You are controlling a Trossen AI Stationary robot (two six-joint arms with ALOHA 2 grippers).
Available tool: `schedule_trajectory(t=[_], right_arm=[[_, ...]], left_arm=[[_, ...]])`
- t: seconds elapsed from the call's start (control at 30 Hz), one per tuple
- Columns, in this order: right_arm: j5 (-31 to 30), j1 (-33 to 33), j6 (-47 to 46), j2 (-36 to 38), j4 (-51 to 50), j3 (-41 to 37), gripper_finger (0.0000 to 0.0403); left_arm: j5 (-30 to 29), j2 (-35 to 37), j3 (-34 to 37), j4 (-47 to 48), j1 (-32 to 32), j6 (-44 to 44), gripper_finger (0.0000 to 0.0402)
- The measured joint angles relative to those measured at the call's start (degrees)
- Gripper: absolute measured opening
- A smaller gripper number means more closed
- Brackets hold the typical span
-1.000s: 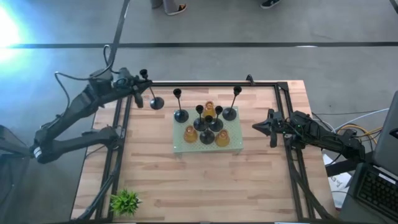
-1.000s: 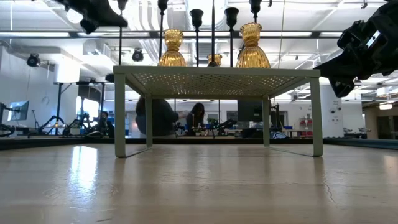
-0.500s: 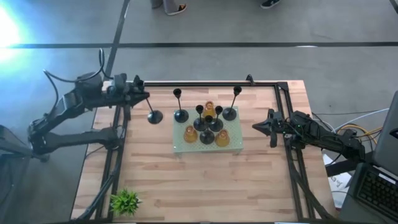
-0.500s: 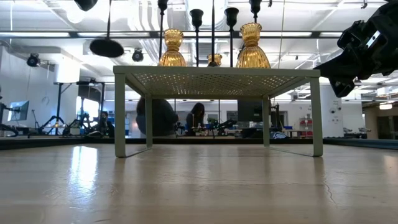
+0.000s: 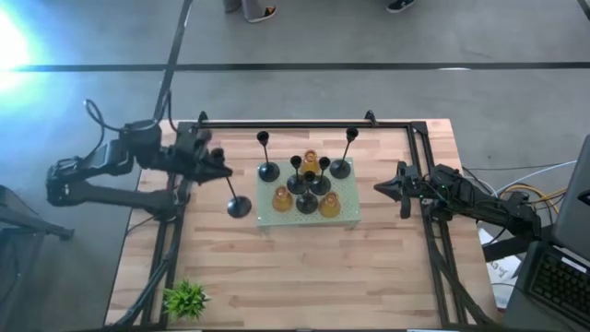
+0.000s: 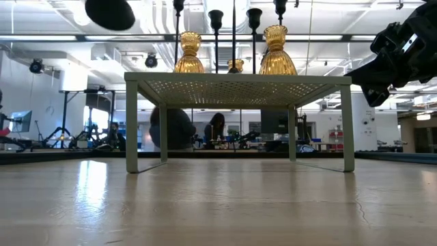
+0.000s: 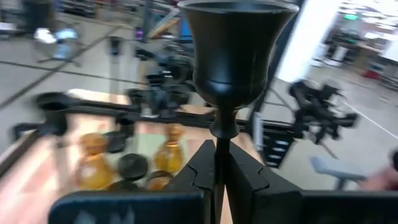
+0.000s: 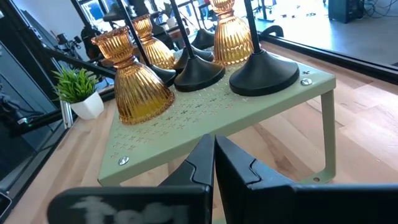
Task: Pick & Place candle stick holders
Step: Put the black candle holder on the shelf
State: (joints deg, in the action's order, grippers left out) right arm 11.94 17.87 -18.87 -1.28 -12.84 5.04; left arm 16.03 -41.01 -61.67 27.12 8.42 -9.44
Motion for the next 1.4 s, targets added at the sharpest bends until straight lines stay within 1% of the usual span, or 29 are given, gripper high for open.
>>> schedule_trajectory(t=[0.13,0.3,0.4,0.5,0.6,0.7,0.83,0.97,1.2,1.4], right_arm=[[0.0,0.0,0.0,0.0,0.0,0.0,0.0008],[0.0,0.0,0.0,0.0,0.0,0.0,0.0008],[0.0,0.0,0.0,0.0,0.0,0.0,0.0008],[0.0,0.0,0.0,0.0,0.0,0.0,0.0008],[0.0,0.0,0.0,0.0,0.0,0.0,0.0008],[0.0,0.0,0.0,0.0,0.0,0.0,0.0008],[0.0,0.0,0.0,0.0,0.0,0.0,0.0008],[0.0,0.0,0.0,0.0,0.0,0.0,0.0008],[0.0,0.0,0.0,0.0,0.0,0.0,0.0008],[0.0,0.0,0.0,0.0,0.0,0.0,0.0008]], left_arm=[[-1.9,-2.8,0.0,-3.3,-7.7,0.4,0.0017],[-8.1,-6.9,0.0,-6.5,-16.0,3.1,0.0017],[-11.7,-10.2,0.1,-8.6,-19.6,5.7,0.0017],[-13.1,-13.9,0.1,-12.6,-22.0,8.0,0.0017],[-13.2,-17.3,0.1,-16.1,-22.8,8.8,0.0017],[-13.5,-19.5,-0.1,-17.1,-22.9,8.9,0.0017],[-16.2,-22.1,-1.2,-18.2,-22.9,9.0,0.0017],[-16.9,-25.4,-2.3,-21.1,-22.8,10.0,0.0017],[-17.6,-32.7,-7.2,-20.3,-22.1,11.2,0.0017],[-17.6,-36.2,-11.7,-17.4,-20.5,12.0,0.0017]])
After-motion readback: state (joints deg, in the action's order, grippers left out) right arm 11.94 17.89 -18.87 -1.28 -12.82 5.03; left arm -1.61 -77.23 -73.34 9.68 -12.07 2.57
